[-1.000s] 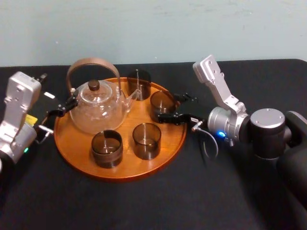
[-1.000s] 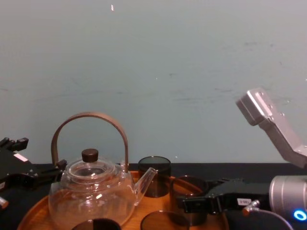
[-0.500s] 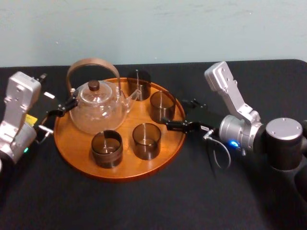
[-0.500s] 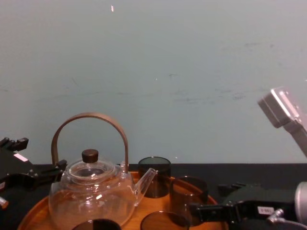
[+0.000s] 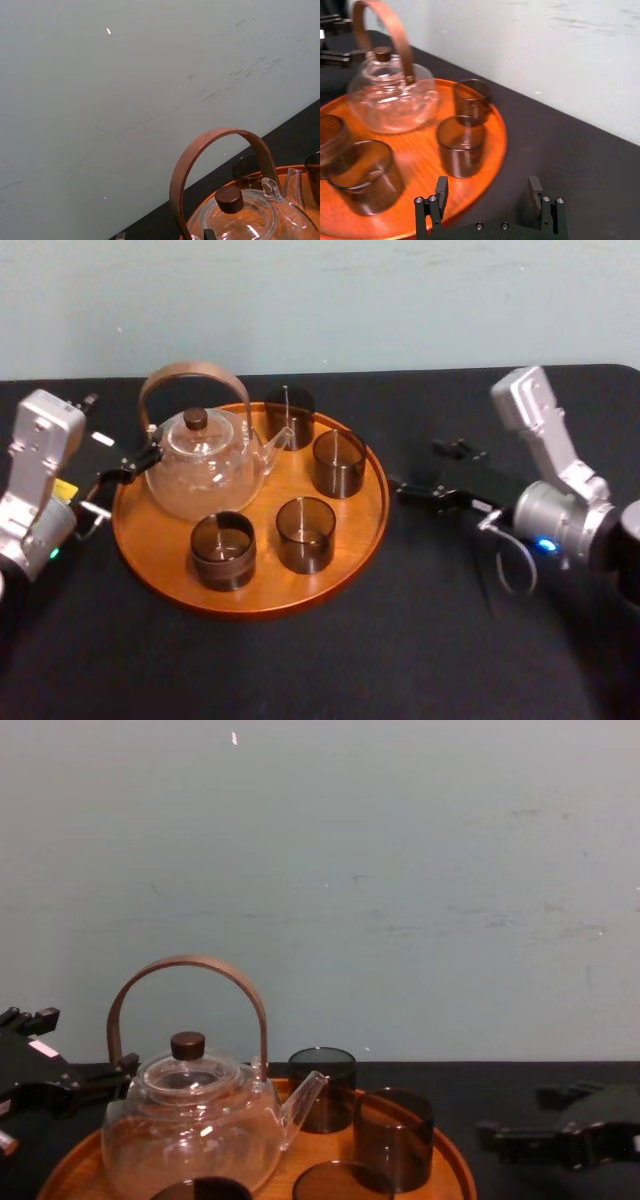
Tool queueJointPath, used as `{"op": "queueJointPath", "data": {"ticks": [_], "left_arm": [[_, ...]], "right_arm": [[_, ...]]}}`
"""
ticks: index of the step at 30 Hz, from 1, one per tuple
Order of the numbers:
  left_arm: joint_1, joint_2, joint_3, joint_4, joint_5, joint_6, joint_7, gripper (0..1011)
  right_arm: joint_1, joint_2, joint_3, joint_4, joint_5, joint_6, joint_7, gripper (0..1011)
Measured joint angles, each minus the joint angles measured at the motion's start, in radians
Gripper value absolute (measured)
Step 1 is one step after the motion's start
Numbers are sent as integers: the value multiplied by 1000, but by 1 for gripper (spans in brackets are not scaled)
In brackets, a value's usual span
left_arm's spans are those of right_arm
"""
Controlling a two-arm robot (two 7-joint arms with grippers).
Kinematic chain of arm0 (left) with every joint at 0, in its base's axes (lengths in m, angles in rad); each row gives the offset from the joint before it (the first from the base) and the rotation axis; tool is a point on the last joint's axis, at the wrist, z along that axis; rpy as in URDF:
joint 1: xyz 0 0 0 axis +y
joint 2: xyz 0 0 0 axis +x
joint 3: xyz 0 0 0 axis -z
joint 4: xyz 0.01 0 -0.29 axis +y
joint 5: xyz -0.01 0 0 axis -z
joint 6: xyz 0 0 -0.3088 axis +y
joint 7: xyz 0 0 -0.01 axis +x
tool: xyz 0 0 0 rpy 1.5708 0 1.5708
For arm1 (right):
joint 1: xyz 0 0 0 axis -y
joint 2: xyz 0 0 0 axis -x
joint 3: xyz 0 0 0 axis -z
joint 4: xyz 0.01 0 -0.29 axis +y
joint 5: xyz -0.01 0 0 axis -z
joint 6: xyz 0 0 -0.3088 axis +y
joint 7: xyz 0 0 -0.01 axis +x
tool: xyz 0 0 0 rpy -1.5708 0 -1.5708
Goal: Pick up the glass from the table and place it on the tray.
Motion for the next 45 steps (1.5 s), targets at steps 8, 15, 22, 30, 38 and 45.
{"op": "queueJointPath", "data": {"ticks": [8, 15, 22, 30, 38, 45], "left_arm": [[0, 0, 0, 0, 0, 0, 0, 1009], [0, 0, 0, 0, 0, 0, 0, 1010], [0, 0, 0, 0, 0, 0, 0, 1010], [0, 0, 0, 0, 0, 0, 0, 1010], [0, 0, 0, 0, 0, 0, 0, 1009], [0, 0, 0, 0, 0, 0, 0, 1009]], "right_arm": [[-30, 32, 74, -15, 32, -15, -34, 1002], [-38, 37, 124, 0, 38, -28, -76, 1002], [-29, 23, 159, 36, 47, -26, -99, 1002], [-29, 21, 162, 37, 47, -24, -103, 1002], [-28, 21, 160, 37, 47, -24, -102, 1002], [-28, 22, 159, 37, 46, -24, -100, 1002]]}}
